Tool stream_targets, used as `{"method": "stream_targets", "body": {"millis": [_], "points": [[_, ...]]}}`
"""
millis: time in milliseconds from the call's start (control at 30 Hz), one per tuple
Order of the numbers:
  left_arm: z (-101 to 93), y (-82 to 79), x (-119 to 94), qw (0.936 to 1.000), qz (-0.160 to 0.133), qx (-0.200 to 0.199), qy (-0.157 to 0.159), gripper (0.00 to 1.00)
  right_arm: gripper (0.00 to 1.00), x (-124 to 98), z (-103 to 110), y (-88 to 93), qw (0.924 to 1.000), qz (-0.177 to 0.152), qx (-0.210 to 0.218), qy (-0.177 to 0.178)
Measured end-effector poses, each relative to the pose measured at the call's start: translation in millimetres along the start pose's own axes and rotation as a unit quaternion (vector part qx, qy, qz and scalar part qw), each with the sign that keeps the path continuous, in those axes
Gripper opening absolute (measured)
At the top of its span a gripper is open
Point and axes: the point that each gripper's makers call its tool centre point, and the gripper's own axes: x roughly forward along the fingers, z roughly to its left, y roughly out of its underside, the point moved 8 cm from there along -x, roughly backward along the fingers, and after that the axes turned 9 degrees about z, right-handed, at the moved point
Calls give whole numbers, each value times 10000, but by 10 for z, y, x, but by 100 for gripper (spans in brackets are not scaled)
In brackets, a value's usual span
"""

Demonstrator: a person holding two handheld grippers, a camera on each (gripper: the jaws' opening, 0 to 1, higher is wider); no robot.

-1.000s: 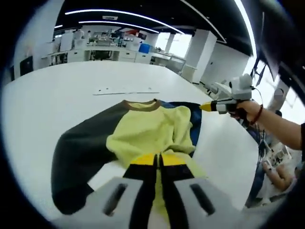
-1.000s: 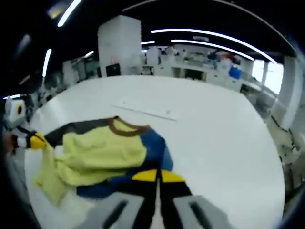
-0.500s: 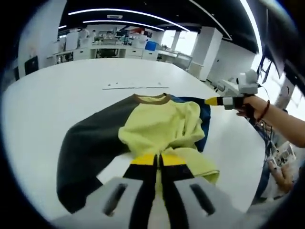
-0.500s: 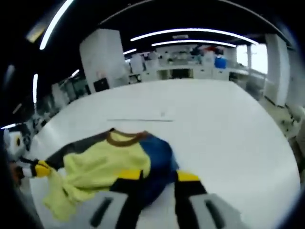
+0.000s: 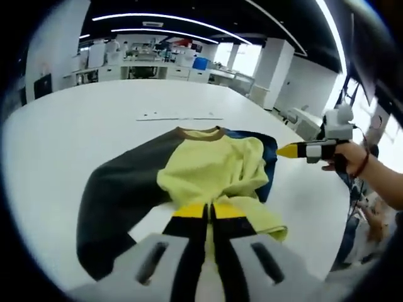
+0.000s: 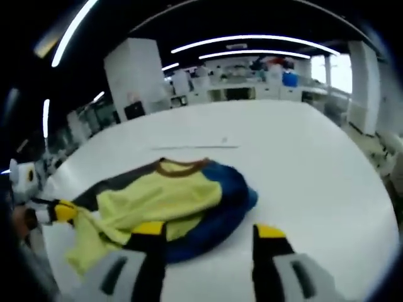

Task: Fold the garment on the visible template until the final outline fits inside the template.

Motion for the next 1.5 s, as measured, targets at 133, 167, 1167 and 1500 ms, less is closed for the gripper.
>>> {"method": "stream_targets", "body": {"millis": [133, 167, 1167, 1500], "points": [[-3, 3, -16, 10000, -13, 26, -8, 0, 55, -11, 138, 165, 9998, 32, 182, 19], [-16, 10, -29, 10000, -17, 35, -10, 0, 54, -5, 188, 205, 9998, 43, 175, 8], [-160, 76, -112, 9993, 155, 325, 71, 0, 0, 165, 719, 573, 9989, 143, 149, -409], [-339, -7, -173, 9983, 90, 516, 241, 0, 0, -91, 519, 588, 9995, 156, -165, -211]]}}
